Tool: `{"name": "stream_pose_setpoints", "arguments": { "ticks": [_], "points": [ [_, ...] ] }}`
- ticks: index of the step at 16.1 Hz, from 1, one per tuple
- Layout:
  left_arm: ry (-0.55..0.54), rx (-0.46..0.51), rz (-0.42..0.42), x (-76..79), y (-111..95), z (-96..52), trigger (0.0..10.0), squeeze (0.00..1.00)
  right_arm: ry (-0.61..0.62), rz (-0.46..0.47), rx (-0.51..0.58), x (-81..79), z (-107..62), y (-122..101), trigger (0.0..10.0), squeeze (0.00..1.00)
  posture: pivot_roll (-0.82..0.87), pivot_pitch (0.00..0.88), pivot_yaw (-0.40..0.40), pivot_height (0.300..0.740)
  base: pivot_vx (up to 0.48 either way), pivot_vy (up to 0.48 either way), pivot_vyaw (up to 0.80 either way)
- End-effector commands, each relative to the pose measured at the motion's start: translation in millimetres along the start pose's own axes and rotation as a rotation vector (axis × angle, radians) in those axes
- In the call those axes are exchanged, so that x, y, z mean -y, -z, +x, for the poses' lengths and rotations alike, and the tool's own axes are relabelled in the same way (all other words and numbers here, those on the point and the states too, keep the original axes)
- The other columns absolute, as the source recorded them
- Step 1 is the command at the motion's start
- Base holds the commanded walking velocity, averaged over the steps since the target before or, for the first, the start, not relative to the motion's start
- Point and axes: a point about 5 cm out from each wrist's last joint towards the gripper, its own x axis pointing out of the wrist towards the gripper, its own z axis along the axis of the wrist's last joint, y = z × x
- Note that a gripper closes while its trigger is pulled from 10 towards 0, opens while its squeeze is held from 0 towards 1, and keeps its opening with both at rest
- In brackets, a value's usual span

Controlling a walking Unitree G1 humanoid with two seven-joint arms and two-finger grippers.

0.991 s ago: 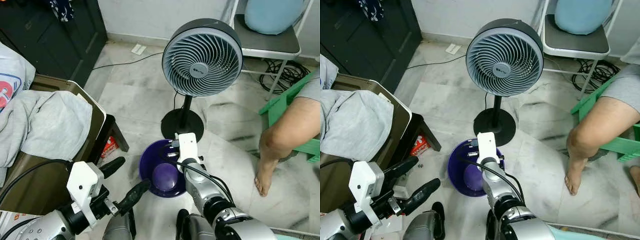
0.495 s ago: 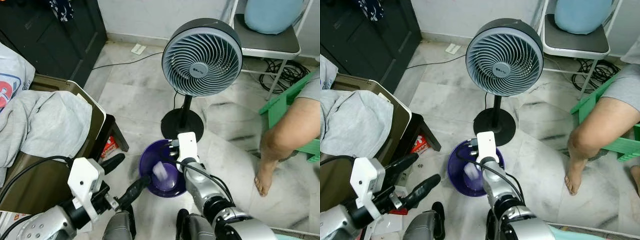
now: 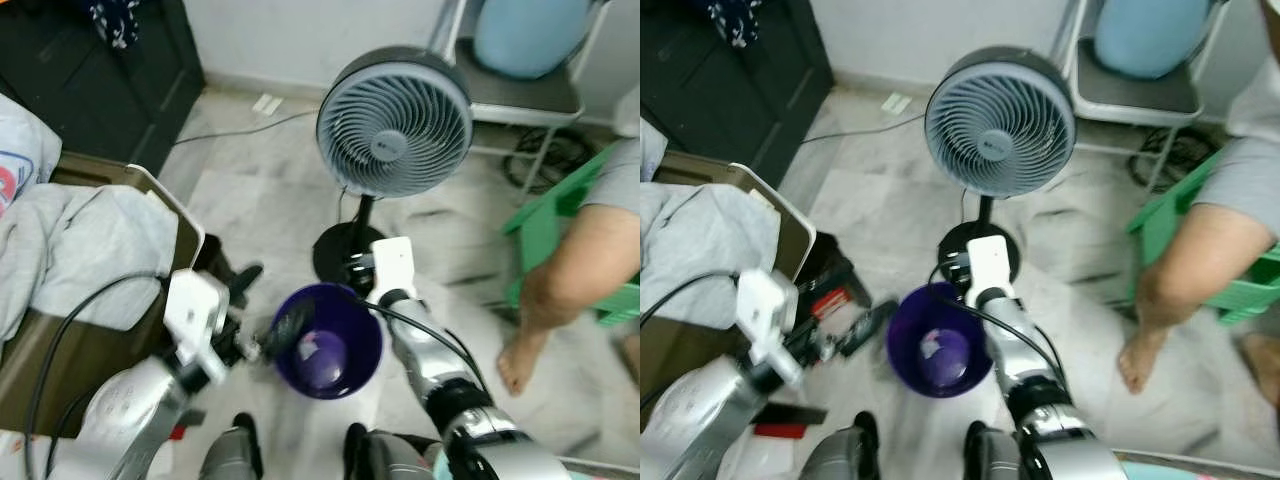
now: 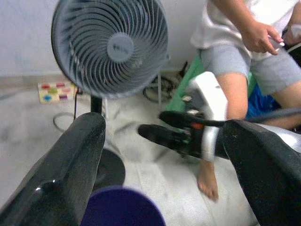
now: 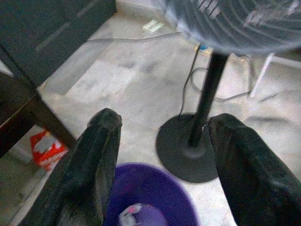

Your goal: Clean up the room

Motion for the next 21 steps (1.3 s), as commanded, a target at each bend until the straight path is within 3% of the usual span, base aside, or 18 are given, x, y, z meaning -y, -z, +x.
{"name": "stream_pose_setpoints", "arguments": {
  "ticks": [1,2,5,7,9,12,13,14,16,21],
  "points": [
    [-0.023,-0.002,0.013,-3.0,5.2,1.4,10.0,0.0,-0.048,-0.011,0.004,-1.9,-3.0,-1.9,10.0,1.0,-0.03,0.134,-0.028,0.74,0.0,0.0,0.0],
    [-0.03,0.005,0.019,-4.9,5.7,4.0,10.0,0.0,-0.061,-0.019,0.011,-1.1,-3.3,-4.0,10.0,1.0,-0.03,0.134,-0.028,0.74,0.0,0.0,0.0],
    [-0.286,0.061,0.139,-40.5,10.4,27.7,10.0,0.0,-0.243,-0.084,0.06,-6.0,-13.2,-28.1,10.0,1.0,-0.07,0.002,-0.032,0.74,0.0,0.0,0.0],
    [-0.453,0.06,0.163,-60.3,12.9,25.8,10.0,0.0,-0.278,-0.13,0.117,-7.4,-19.8,-35.4,10.0,1.0,-0.07,0.0,-0.037,0.74,0.0,0.0,0.0],
    [-0.573,0.045,0.16,-76.8,19.8,23.2,10.0,0.0,-0.245,-0.142,0.136,-2.6,-19.0,-39.6,10.0,1.0,-0.06,0.0,-0.044,0.74,0.0,0.0,0.0],
    [-0.662,0.08,0.165,-90.9,21.6,14.9,10.0,0.0,-0.083,-0.07,0.152,14.7,-19.4,-42.8,10.0,1.0,-0.03,0.0,-0.049,0.74,0.0,0.0,0.0],
    [-0.685,0.089,0.157,-95.3,22.7,11.9,10.0,0.0,-0.016,-0.074,0.176,23.4,-19.0,-46.4,10.0,0.96,-0.03,0.0,-0.047,0.74,0.0,0.0,0.0],
    [-0.696,0.09,0.161,-97.0,23.5,10.9,10.0,0.0,0.043,-0.098,0.19,31.2,-20.2,-49.0,10.0,0.0,-0.04,0.0,-0.048,0.74,0.0,0.0,0.0],
    [-0.741,0.106,0.179,-99.3,23.3,9.0,10.0,0.0,0.187,-0.103,0.179,52.1,-34.0,-45.7,10.0,0.0,-0.07,0.0,-0.051,0.74,0.0,0.0,0.0],
    [-0.772,0.13,0.182,-90.7,24.8,3.3,10.0,0.0,0.155,-0.169,0.226,43.5,-54.1,-43.4,10.0,0.0,-0.1,0.0,-0.03,0.74,0.0,0.0,0.32]
  ]
}}
